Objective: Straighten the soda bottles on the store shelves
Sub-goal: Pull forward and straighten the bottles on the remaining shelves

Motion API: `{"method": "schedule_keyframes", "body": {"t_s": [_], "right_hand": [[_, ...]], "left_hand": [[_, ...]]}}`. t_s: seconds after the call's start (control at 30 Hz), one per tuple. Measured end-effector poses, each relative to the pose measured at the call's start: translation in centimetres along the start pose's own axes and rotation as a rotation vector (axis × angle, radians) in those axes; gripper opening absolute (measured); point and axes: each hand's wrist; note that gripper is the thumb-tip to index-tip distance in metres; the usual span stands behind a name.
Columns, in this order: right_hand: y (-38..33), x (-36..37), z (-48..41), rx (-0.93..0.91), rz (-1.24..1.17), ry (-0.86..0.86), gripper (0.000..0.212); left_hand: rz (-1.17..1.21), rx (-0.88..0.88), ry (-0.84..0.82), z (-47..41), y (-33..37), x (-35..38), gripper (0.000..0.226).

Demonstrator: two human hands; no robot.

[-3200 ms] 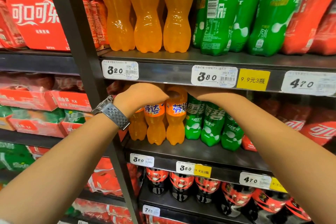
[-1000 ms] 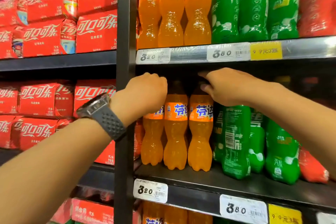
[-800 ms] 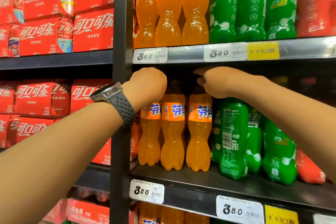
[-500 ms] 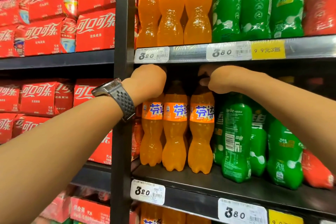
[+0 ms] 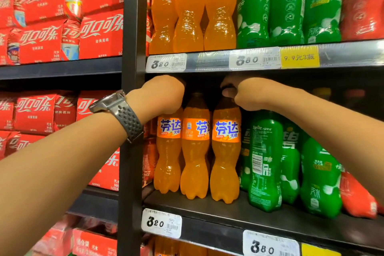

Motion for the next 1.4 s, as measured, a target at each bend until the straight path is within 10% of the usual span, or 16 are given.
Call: {"method": "schedule_keyframes", "body": {"t_s": [0.23,0.43,1.4], "right_hand": [[0.1,-0.5,0.1,-0.017,0.012,0.003,0.034],[0.6,-0.2,0.1,-0.014,0.021,0.009,0.035],[8.7,-2.4,6.8,0.069,0.283,0.032,0.041]], "left_hand": [[0.370,-0.024,0.068,-0.3,2.1,0.3,0.060],[0.521,-0.140,0.044,-1.6,2.3,0.2,0.041],[0.457,0.163,0.167,-2.0,11.1,-0.3,0.045]]}}
Point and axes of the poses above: each hand's wrist, its own z-axis away from the middle knuckle, its own x-axis out of the palm, y = z × x, and after that the axes turned 7 degrees about z, right-handed
